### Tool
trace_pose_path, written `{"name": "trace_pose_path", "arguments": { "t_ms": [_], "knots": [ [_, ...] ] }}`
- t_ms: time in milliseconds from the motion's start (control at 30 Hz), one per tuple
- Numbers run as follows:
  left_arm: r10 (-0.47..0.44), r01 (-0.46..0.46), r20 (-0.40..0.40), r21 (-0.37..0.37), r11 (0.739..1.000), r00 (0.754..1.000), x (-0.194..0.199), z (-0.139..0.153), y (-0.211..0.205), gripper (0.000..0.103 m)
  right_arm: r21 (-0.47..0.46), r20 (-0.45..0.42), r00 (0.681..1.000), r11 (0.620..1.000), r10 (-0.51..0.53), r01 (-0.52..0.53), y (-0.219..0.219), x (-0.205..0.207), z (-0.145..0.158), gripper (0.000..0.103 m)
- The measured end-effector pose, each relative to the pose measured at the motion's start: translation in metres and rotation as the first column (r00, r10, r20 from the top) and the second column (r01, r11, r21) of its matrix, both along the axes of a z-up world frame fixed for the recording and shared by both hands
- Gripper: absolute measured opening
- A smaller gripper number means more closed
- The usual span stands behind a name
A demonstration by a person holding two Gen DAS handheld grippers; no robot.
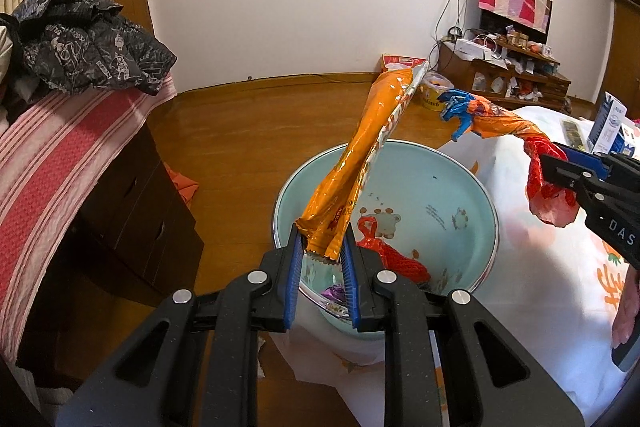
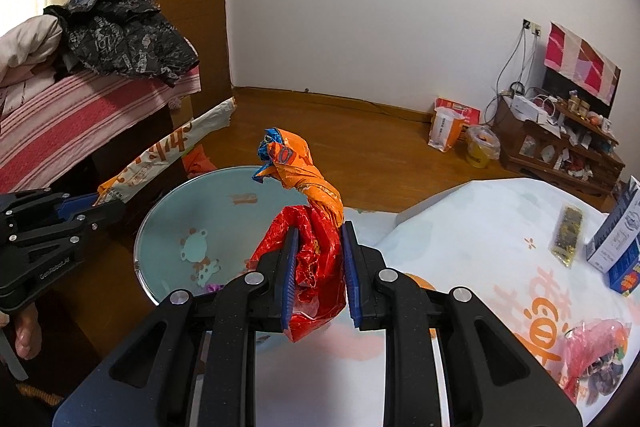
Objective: Collect trash
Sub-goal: 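Carry the orange wrapper in the left gripper toward the bin while the right carries the red-orange wrapper, then open both grippers to drop the wrappers into the teal bin, then move both open grippers back over the table toward the remaining trash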
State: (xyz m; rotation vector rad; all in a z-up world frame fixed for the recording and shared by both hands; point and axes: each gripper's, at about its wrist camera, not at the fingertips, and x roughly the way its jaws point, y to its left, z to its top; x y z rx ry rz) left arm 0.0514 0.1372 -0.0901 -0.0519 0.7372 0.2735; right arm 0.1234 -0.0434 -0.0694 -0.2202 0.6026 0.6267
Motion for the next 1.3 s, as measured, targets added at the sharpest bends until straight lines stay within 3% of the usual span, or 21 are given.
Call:
{"name": "trace_pose_path", "arguments": {
  "t_ms": [100,133,233,333,833,1033,1300],
  "knots": [
    [0.001,-0.001,0.000,-0.006,1.000,1.000,0.001,0.000,0.000,0.020,-0.001,-0.004,1.000,1.000,0.008,-0.008,0.002,-0.001,-0.001,0.024],
    [0.000,0.000,-0.001,-0.013,1.000,1.000,0.001,0.000,0.001,0.025,-0.002,-0.010,1.000,1.000,0.016,-0.016,0.004,-0.001,-0.002,0.025],
    [-0.009,0.009,-0.005,-0.023,1.000,1.000,0.002,-0.002,0.000,0.028,-0.009,0.001,1.000,1.000,0.029,-0.029,0.007,-0.003,-0.004,0.043],
    [-0.022,0.021,-0.019,-0.027,0.999,1.000,0.004,-0.006,-0.004,0.044,-0.004,-0.010,1.000,1.000,0.020,-0.020,0.005,-0.002,-0.006,0.044],
    [-0.050,0.049,-0.038,-0.030,0.998,0.998,0.005,-0.012,-0.013,0.052,-0.002,-0.010,1.000,1.000,-0.020,0.020,-0.010,-0.006,-0.002,0.052],
    [-0.110,0.108,-0.064,-0.042,0.993,0.992,0.011,-0.017,-0.034,0.057,-0.019,0.000,0.996,0.996,-0.088,0.088,-0.047,-0.019,0.004,0.056],
    [-0.262,0.261,-0.063,-0.015,0.965,0.963,0.022,-0.011,-0.106,0.068,-0.038,0.003,0.954,0.953,-0.301,0.301,-0.160,-0.044,0.008,0.063]
  ]
}}
